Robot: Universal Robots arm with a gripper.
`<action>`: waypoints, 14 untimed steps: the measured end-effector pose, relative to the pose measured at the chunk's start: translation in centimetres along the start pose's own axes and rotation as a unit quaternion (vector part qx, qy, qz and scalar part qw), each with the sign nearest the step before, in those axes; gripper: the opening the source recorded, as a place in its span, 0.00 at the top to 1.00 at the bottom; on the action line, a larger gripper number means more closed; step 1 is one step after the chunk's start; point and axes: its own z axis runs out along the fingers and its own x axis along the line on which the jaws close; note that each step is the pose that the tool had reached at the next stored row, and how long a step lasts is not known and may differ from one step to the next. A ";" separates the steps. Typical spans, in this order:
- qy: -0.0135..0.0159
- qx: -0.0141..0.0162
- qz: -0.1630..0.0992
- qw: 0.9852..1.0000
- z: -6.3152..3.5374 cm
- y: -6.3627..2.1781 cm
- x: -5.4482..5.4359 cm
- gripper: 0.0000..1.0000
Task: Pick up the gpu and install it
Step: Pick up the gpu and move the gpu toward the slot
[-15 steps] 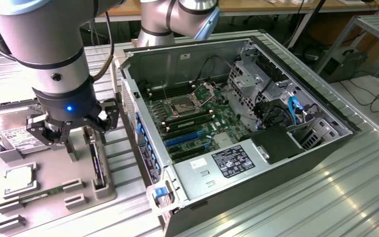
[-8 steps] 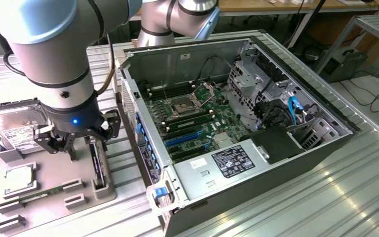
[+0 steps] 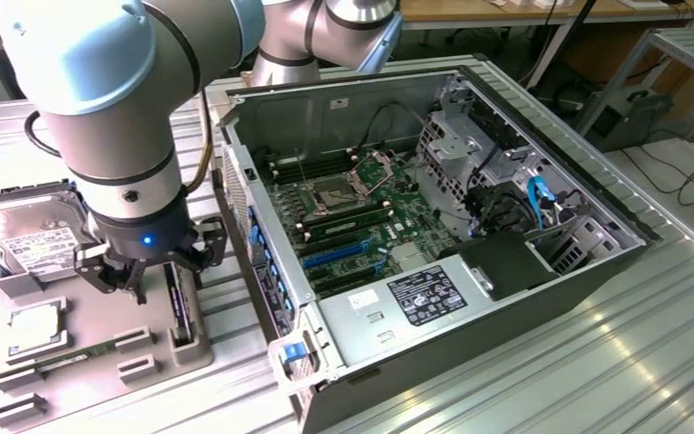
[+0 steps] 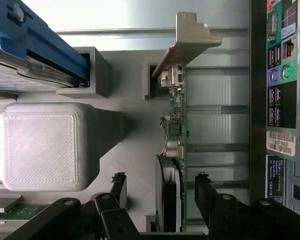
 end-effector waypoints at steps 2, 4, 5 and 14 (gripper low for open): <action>0.000 0.000 0.000 1.000 0.01 -0.01 0.0 0.34; 0.000 0.000 0.000 1.000 0.02 -0.01 0.0 0.34; 0.000 0.000 0.000 1.000 0.02 -0.01 0.0 0.34; 0.000 0.000 0.002 1.000 0.05 -0.13 -0.4 0.34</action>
